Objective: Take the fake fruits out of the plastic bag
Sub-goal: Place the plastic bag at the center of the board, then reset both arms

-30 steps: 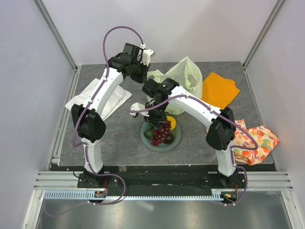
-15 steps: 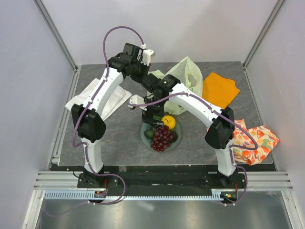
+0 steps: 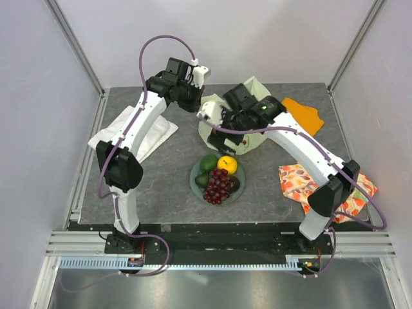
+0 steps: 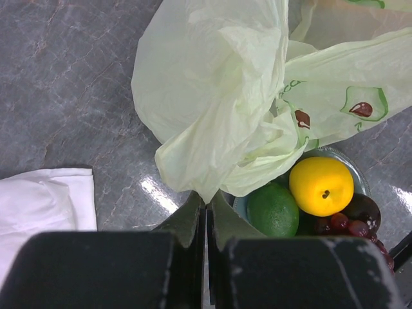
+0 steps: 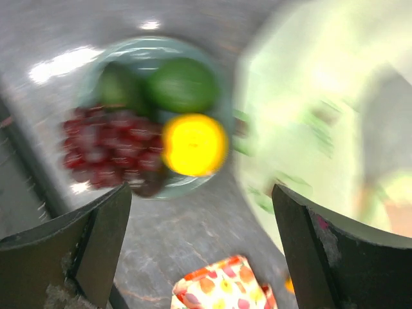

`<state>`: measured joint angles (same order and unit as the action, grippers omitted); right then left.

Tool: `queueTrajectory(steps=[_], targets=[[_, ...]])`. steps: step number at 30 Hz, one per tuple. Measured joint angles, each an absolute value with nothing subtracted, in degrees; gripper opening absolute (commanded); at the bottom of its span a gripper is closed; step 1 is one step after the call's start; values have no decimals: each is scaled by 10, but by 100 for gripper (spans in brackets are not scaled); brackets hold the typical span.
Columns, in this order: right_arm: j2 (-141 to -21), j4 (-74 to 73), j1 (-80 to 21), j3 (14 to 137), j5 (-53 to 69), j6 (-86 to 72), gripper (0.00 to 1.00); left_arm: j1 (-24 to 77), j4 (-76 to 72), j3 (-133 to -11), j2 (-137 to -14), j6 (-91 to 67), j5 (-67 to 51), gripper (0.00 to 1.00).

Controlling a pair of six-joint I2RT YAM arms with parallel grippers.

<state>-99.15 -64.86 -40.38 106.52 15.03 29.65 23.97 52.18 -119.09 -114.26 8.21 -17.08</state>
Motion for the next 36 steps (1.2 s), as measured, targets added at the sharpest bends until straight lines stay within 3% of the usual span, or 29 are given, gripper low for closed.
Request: queueTrajectory(steps=[7,16,19,20,21,23,29,36], targets=[[-931,-513,-256,1027,-12,198,98,240,525,-1198,-1142,79,-200,2],[-893,-444,-223,994,-95,106,98,225,487,-1314,-1152,60,-85,1],[-883,-437,-216,966,-101,86,98,199,471,-1313,-1140,60,-43,34],[-880,-437,-215,957,-104,78,98,190,464,-1303,-1134,58,-31,56],[-879,-437,-214,951,-109,70,98,182,462,-1289,-1126,54,-22,69],[-879,-435,-213,942,-119,56,98,169,462,-1256,-1114,47,-10,84],[-868,-423,-213,919,-141,37,98,173,478,-1181,-1082,38,6,99],[-828,-415,-213,877,-150,42,98,177,479,-1096,-945,39,10,99]])
